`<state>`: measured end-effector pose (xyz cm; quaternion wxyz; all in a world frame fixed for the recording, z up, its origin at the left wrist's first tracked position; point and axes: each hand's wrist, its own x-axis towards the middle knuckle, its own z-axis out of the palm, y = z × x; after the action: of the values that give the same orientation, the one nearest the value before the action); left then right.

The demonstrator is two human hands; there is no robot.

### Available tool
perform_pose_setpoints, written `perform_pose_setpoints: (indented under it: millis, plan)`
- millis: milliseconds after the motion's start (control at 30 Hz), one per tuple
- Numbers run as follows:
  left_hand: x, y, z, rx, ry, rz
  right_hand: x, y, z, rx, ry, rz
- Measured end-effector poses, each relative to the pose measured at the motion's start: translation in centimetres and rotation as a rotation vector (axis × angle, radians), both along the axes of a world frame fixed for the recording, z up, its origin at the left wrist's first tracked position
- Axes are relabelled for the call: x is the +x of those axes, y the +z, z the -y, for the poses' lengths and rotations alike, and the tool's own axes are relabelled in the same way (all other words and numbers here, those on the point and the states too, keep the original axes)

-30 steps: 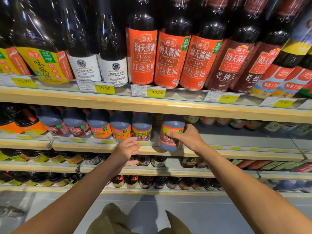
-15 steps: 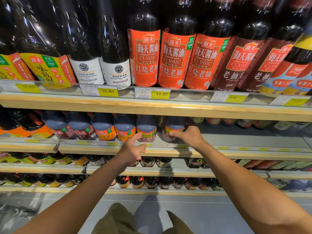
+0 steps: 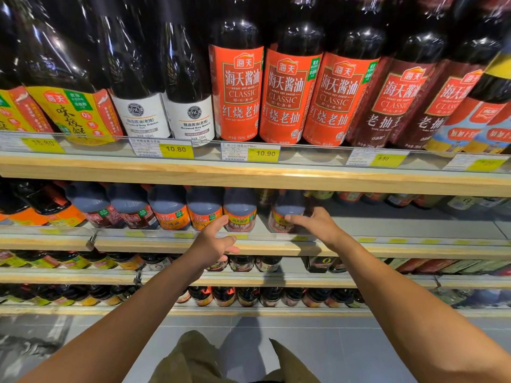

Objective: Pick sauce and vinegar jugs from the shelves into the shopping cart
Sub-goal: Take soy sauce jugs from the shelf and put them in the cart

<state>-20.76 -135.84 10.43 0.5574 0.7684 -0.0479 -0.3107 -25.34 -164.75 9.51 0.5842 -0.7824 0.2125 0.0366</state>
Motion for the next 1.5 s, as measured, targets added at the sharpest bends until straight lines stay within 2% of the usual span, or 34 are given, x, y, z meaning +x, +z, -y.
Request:
perform_pose_setpoints:
  millis: [267,533,867,1000,1200,1333,1433,1500]
  plan:
    - [0.6,-0.3,0.3,-0.035,0.026,-0.057,-0.4,-1.4,0.3,0.098,-0.09,0.019]
    - [0.8,-0.2,0.3,-0.03,0.033,-0.068,0.5,0.1,-3.1,0.12,-0.032,0.011]
    - [0.8,0.3,0.5,-0.049,0.047,-0.101,0.2,0.7,-3.1,0.121,0.01,-0.004]
    - [-0.3,0.8,0.2,-0.065,0.031,-0.061,-0.6,1.0,-2.7,0.116,-0.018,-0.003]
    - [-4.1,2.2,-0.5,-0.027,0.079,0.054,-3.9,2.4,-2.5,0.009,0.041,0.014]
    - [-7.5,3.6,-1.7,0.013,0.064,0.164,-6.6,4.2,-3.6,-0.142,0.124,0.094]
    - [-10.0,4.7,-3.5,0.116,0.057,0.356,-7.9,5.3,-5.1,-0.371,0.211,0.191]
    - [-11.4,5.0,-5.3,0.261,0.049,0.55,-8.5,6.1,-6.3,-0.55,0.269,0.263]
